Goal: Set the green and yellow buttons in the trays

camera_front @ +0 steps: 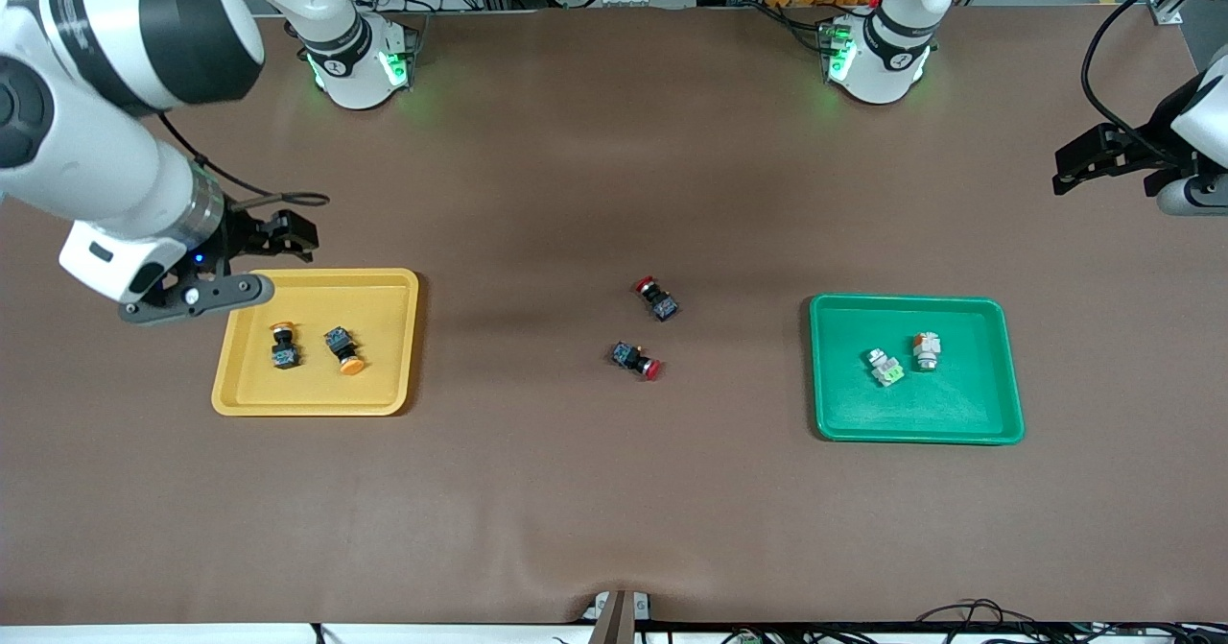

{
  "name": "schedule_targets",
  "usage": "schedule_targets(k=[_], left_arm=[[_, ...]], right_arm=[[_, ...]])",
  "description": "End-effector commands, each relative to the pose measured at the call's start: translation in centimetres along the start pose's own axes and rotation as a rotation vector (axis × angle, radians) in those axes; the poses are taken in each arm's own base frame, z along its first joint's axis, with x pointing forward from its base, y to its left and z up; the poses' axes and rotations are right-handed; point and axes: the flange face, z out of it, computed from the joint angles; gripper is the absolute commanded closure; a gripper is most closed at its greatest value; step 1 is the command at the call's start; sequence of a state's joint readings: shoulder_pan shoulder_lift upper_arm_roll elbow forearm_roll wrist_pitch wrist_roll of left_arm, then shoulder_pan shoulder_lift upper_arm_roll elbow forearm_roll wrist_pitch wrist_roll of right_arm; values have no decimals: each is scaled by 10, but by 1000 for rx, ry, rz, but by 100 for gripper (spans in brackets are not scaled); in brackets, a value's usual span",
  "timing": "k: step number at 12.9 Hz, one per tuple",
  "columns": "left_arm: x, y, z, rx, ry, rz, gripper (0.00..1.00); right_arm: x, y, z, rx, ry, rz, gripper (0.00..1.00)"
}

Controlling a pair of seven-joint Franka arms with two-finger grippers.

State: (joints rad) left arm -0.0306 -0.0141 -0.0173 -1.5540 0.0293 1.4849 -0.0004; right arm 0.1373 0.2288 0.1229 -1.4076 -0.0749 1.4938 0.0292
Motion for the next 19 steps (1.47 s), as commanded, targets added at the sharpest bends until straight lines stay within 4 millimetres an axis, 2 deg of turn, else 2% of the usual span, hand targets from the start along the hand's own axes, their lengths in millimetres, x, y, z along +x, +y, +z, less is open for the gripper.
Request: schedule_targets(k=[1,3,6,9,10,12,14,16,18,19], left_arm=[[2,0,-4,0,10,0,0],[2,0,-4,0,10,1,0],[2,0,-3,0,9,1,0],[2,0,-4,0,10,1,0],[2,0,-4,0,10,1,0],[2,0,-4,0,10,1,0],[2,0,-4,0,10,1,0],[2,1,-4,0,10,3,0],[2,1,-4,0,10,1,0],[2,1,-4,0,11,3,0]], right_arm=[[0,7,-3,13,-3,21,0],[-9,14,-18,10,21,19,0],[-17,54,-23,15,32,-22,0],[-32,61,-36,12,34,-15,0],[-38,69,-40,17,29,2,0],[-46,88,-40,55,25,35,0],[-57,90,-40,52,36,42,0],[-61,101,-40,53,38,33,0],[-64,99,-33,46,55,30,0],[-67,102,-21,36,91,9,0]])
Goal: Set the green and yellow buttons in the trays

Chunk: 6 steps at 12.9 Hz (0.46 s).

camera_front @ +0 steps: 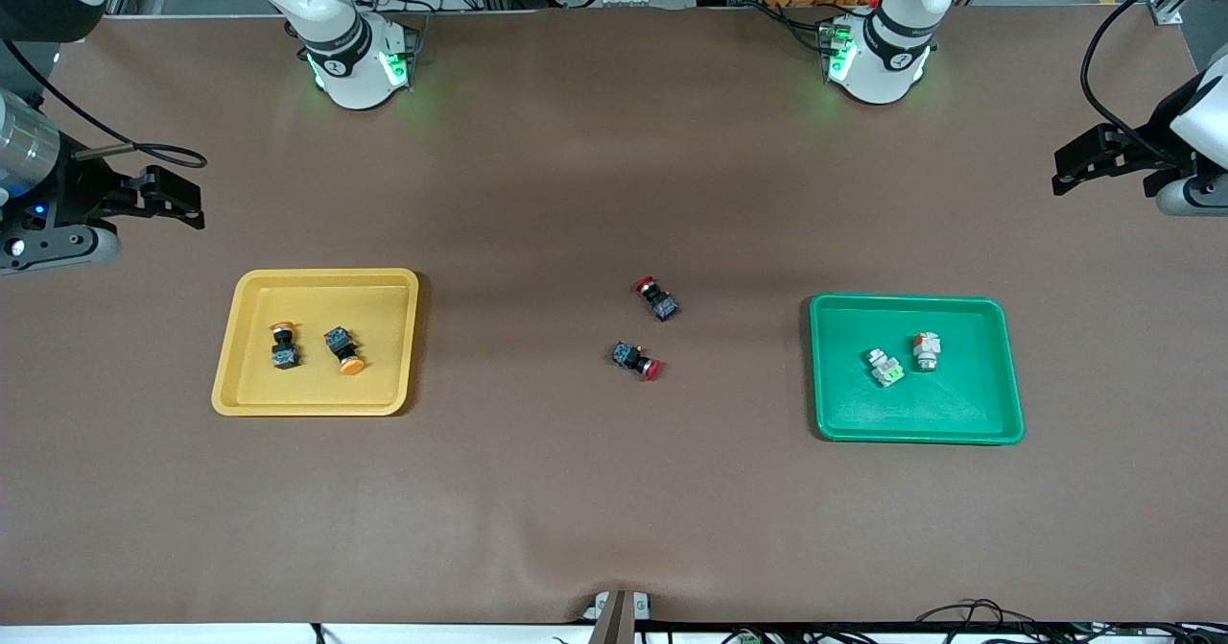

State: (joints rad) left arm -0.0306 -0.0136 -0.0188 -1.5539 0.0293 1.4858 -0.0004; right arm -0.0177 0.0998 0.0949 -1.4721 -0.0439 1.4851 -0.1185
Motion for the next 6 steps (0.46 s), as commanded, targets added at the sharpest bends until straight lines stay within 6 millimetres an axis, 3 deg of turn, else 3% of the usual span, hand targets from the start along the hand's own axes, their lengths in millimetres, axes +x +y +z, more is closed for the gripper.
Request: schedule_targets(k=[1,2,6], left_arm=[[1,1,-4,0,10,3,0],[2,1,-3,0,9,3,0],[2,0,-3,0,9,0,0]], right_arm=[[-20,16,30,0,69,-49,0],[-22,25,36,-1,75,-55,0],[-27,20,29,1,71,-47,0]])
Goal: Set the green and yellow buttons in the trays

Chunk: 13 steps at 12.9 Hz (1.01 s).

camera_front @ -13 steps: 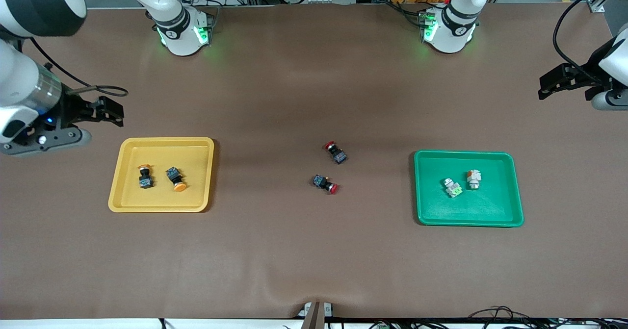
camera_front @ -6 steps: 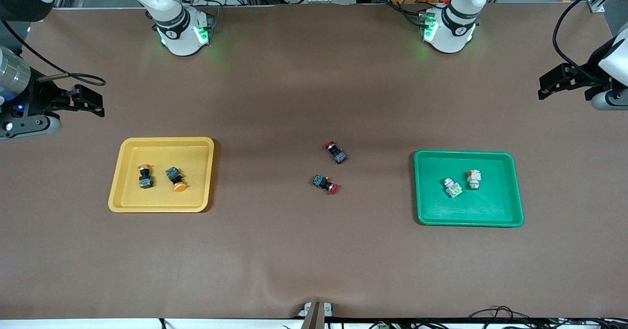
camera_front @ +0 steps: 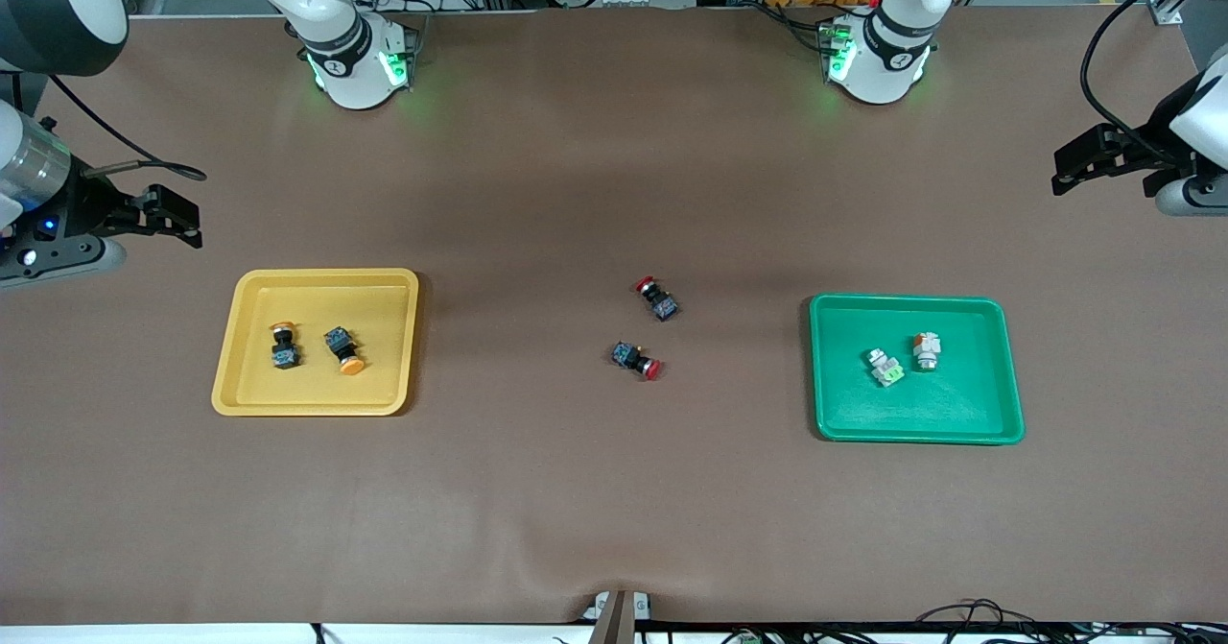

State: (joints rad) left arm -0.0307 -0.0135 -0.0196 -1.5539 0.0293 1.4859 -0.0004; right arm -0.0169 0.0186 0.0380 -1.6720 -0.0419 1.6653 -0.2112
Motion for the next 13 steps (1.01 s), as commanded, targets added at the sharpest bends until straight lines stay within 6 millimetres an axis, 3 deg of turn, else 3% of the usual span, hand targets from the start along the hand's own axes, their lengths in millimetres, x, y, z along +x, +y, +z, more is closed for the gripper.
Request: schedule_targets(k=[1,6,10,13], left_arm=[[1,-2,-4,0,10,-2,0],[1,-2,-4,0,10,-2,0],[1,0,-4,0,10,1,0],[1,0,-4,0,10,1,0]], right_arm=[[-14,-6,-6,15,12,-5,0],[-17,-5,-8,19,8,3,0],[-24,-26,-33,35,-16,47,0],[-23,-24,-33,37,-15,49,0]])
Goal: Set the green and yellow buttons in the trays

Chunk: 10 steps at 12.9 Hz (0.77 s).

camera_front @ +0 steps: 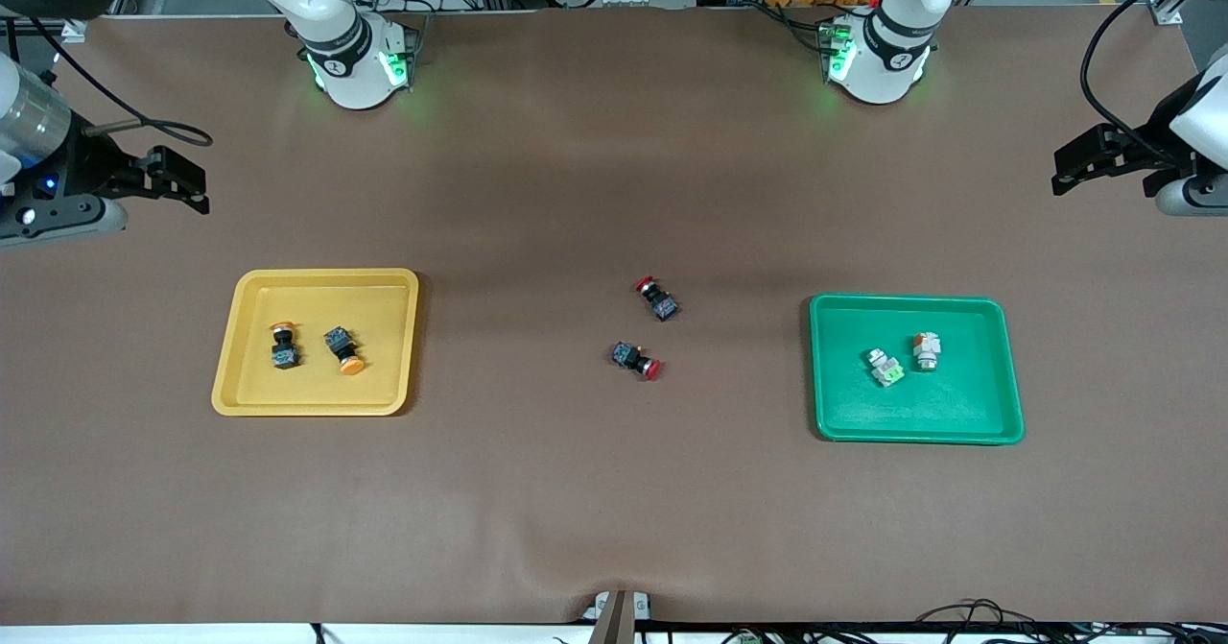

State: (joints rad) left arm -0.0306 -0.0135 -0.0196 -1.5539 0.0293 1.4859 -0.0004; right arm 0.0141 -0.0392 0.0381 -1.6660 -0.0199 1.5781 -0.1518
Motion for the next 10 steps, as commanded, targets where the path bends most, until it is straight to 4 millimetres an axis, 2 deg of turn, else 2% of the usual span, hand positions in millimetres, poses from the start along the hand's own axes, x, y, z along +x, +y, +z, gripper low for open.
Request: schedule_targets(k=[1,10], left_arm=[[1,0,-4,0,10,1,0],[1,1,-4,-5,10,1,0]], right_arm=[[-3,-3,-11,13,14,16,0],[0,0,-11,13,20,34,0]])
